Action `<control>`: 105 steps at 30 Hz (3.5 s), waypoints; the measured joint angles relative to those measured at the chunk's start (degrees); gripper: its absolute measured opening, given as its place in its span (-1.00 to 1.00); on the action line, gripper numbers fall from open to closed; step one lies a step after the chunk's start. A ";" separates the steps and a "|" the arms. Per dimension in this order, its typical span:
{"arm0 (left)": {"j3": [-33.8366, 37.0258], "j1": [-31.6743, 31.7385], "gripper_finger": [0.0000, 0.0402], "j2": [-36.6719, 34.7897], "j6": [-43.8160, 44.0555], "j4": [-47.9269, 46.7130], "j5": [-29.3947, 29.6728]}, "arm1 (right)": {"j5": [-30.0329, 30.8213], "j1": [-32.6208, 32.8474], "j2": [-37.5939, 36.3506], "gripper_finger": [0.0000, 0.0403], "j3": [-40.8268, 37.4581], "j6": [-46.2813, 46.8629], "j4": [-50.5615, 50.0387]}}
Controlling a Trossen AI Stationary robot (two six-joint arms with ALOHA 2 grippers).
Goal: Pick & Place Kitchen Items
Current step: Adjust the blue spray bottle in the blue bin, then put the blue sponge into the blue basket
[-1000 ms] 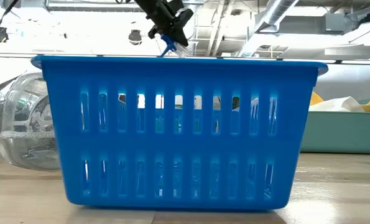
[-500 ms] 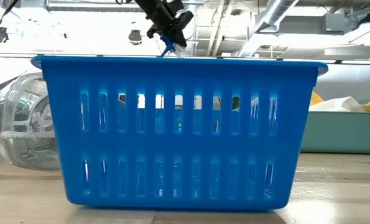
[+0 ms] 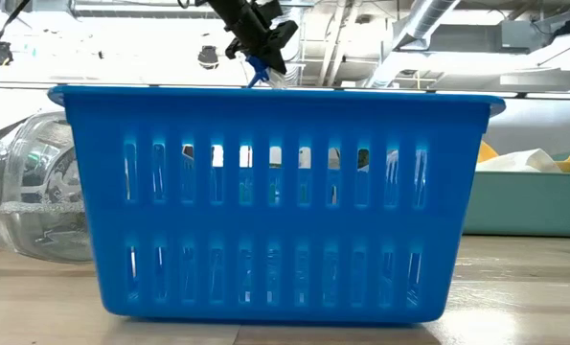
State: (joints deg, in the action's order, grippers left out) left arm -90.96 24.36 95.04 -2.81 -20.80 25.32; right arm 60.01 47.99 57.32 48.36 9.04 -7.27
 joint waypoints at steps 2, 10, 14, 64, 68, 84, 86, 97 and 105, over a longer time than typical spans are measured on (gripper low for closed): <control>0.00 0.00 -0.79 0.00 0.01 0.02 -0.01 | 0.00 0.00 0.00 0.67 0.00 0.00 0.00; 0.00 0.00 -0.78 0.00 0.10 0.65 -0.19 | 0.00 0.00 0.00 0.67 0.00 0.00 0.00; 0.00 0.00 -0.71 0.00 1.51 0.85 -1.34 | -0.02 0.00 0.00 0.67 0.00 0.00 0.00; 1.13 -23.54 -0.22 -17.66 6.84 -33.10 -8.96 | -0.20 0.00 0.00 0.67 -0.02 0.61 0.02; 4.84 -28.04 -0.21 -18.13 7.45 -33.02 -8.85 | -0.21 0.01 0.00 0.67 -0.02 0.64 0.02; 21.03 -39.85 -0.21 -18.95 17.30 -35.05 -11.46 | -0.21 0.04 0.00 0.67 -0.02 1.07 -0.02; 23.38 -39.83 -0.21 -18.95 22.08 -35.58 -9.42 | -0.20 0.04 0.00 0.67 -0.02 1.08 0.01; 38.26 -34.20 -0.21 -18.95 26.42 -33.66 -5.18 | -1.90 0.04 0.00 0.67 -0.02 1.51 -0.09; 44.20 -28.12 -0.21 -18.95 8.52 -24.47 -7.47 | -1.92 0.00 0.00 0.67 -0.02 1.51 -0.07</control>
State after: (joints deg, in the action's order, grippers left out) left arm -46.75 -3.76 76.09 5.71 -45.27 17.86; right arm 58.08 47.99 57.32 48.34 10.55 -7.33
